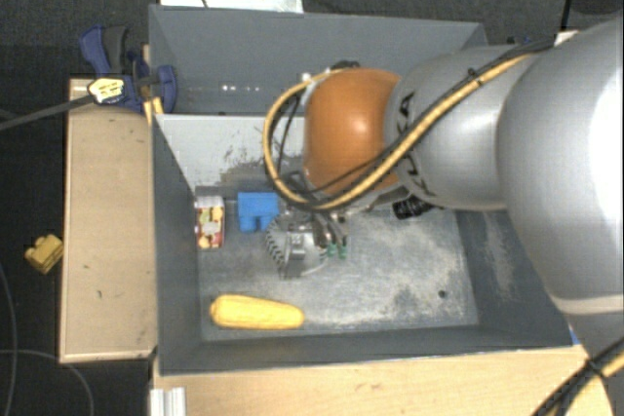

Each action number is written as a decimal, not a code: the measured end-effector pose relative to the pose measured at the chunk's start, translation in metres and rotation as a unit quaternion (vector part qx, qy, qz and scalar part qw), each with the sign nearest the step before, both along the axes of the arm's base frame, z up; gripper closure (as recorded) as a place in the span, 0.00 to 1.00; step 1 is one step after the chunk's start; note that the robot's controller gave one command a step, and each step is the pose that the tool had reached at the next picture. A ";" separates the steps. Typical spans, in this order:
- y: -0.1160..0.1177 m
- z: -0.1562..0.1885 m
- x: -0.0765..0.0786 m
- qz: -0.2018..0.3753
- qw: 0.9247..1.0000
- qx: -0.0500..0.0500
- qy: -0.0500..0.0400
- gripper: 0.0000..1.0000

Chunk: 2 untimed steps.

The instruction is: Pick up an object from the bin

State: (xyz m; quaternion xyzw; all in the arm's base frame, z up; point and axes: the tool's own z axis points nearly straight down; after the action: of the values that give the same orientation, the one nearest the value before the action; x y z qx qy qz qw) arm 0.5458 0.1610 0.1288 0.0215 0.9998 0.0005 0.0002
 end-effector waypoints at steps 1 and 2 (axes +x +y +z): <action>0.000 -0.055 0.006 0.023 1.000 0.004 -0.008 0.00; 0.000 -0.052 0.006 0.021 1.000 0.004 -0.008 1.00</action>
Offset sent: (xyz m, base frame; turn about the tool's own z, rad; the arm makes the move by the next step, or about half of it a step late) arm 0.0000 0.0000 0.0000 0.0000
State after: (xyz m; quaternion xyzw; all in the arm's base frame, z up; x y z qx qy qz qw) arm 0.5522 0.1615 0.0768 0.0002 1.0000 0.0052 0.0078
